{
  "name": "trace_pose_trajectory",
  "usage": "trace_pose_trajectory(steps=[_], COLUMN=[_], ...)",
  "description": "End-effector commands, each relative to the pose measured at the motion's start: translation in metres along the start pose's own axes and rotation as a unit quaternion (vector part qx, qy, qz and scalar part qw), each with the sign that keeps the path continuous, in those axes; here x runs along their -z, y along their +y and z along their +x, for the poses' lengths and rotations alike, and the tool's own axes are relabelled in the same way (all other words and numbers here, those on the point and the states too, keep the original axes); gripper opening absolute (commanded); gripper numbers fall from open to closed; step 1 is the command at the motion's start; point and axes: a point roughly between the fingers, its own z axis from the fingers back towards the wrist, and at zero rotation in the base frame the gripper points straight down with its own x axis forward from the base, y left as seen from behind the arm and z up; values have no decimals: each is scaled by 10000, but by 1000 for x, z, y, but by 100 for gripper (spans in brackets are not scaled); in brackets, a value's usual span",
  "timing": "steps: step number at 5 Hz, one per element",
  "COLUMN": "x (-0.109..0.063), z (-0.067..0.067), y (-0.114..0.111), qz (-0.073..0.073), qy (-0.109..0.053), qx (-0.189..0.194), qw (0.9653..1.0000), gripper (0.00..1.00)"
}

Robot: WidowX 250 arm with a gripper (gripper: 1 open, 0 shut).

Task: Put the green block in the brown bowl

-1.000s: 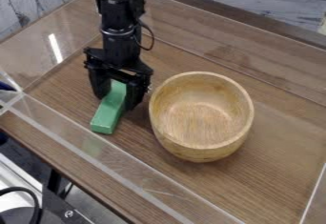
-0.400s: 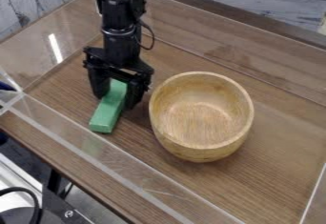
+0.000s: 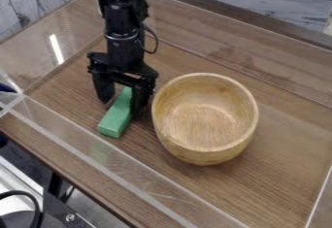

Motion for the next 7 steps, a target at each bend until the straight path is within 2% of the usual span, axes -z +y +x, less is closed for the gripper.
trace_pose_trajectory(steps=[1, 2, 3, 4, 7], x=[-14, -16, -14, -16, -37], z=[8, 8, 9, 8, 9], y=[3, 3, 3, 2, -5], qz=[27, 10, -3, -13, -87], qy=[-242, -261, -256, -263, -398], qx=[-34, -48, -53, -48, 7], qw=[9997, 9996, 9997, 9996, 9992], gripper=[100, 100, 0, 0, 0])
